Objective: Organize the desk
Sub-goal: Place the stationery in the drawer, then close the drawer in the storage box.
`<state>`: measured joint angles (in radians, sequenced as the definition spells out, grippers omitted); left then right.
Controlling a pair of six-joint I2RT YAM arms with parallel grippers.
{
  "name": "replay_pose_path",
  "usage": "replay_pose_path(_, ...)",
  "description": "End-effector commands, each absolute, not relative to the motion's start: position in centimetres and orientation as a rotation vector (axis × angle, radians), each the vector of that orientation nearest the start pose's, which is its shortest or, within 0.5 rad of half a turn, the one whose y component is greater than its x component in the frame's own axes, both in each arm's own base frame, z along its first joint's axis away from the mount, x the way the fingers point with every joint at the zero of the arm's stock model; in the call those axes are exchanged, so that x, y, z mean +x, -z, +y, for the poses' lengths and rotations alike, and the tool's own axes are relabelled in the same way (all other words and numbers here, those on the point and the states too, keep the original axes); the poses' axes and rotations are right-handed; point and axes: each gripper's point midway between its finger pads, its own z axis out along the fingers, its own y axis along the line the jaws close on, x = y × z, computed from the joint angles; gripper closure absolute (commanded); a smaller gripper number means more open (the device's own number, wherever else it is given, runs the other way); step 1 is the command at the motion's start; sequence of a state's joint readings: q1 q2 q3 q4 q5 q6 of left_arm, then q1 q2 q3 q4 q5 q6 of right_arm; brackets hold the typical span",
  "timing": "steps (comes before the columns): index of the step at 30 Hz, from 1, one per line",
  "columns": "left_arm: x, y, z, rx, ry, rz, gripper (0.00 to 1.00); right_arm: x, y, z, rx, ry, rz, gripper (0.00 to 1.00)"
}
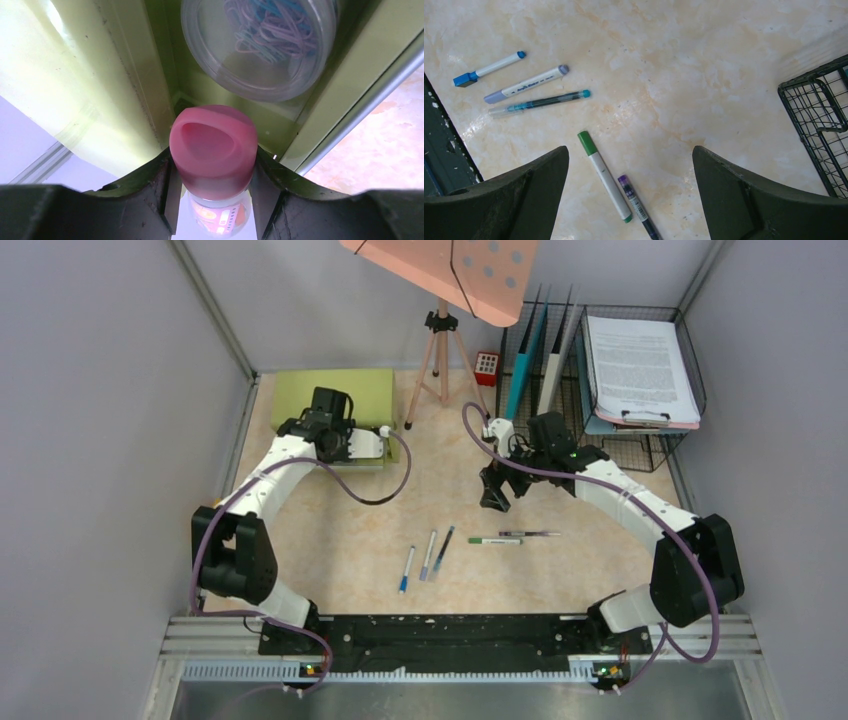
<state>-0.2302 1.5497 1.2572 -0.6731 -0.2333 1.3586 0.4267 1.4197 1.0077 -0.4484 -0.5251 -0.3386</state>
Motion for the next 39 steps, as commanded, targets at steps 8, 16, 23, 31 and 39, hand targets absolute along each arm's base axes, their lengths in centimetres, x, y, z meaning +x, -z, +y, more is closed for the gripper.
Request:
replay_pose_path(8,41.5,-18.3,-1.0,1.76,-0.758,1.9,0.62,29.3,-14.6,21.4,-1.095,-0.674,2.043,0.08)
replay_pose_path(16,41.5,-18.7,-1.0,1.753,-0.763,1.894,0.52,29.4,-14.7,21.4,-1.091,-0.669,2.042,0.08)
replay_pose_path(23,41.3,-18.8,-0.9,1.752,-0.767,1.899,0.46,29.5,-14.8,21.3,-1.086,-0.661,2.039,0.08)
replay_pose_path(31,41.4,-19.1,-0.8,1.747,-0.775,1.897,0.38,29.7,-15.0,21.3,-1.075,-0.656,2.037,0.08)
replay_pose_path(39,41.4,-21.1,-0.9,1.705,-0.793,1.866,0.35,29.6,-14.8,21.3,-1.078,-0.66,2.04,0.08)
